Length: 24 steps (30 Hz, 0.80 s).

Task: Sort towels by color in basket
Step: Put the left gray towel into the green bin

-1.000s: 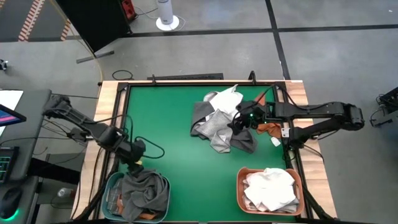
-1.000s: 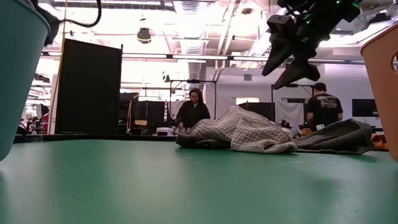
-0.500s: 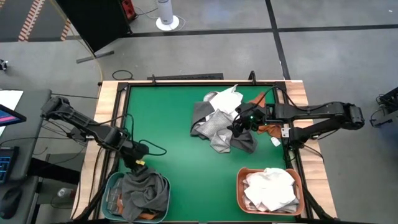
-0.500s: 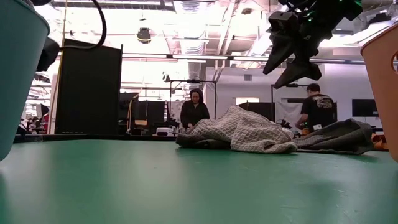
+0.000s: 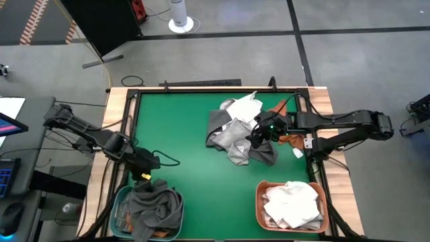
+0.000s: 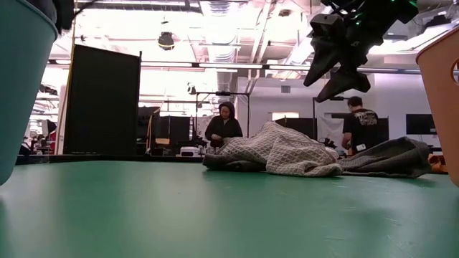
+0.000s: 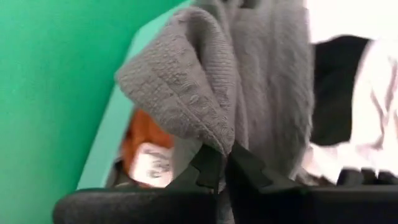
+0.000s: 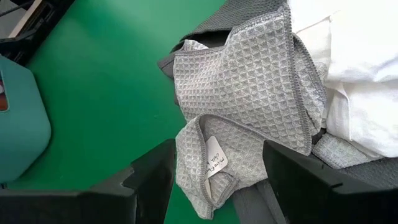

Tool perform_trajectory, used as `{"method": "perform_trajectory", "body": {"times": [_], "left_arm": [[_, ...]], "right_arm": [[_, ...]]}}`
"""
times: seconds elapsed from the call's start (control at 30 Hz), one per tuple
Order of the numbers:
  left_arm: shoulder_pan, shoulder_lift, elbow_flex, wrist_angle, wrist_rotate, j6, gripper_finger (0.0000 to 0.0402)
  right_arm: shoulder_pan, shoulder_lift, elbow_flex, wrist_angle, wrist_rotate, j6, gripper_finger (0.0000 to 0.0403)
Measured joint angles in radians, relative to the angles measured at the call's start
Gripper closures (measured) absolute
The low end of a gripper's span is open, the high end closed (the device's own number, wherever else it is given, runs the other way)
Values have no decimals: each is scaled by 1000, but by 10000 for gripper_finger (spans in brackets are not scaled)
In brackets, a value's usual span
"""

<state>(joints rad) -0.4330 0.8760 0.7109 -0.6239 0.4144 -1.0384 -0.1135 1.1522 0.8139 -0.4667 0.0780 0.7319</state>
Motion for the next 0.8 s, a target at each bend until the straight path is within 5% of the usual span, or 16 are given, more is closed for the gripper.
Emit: {"method": "perform_trajectory", "body": {"times": [0.37,0.8], "left_arm": [[-122,53,41,88,17,197,391],[-220,402,41,100,16,370,391]], "right_arm": [[0,0,0,-27,3,-7,133],[-23,0,0,-145,63,-7,133]]}}
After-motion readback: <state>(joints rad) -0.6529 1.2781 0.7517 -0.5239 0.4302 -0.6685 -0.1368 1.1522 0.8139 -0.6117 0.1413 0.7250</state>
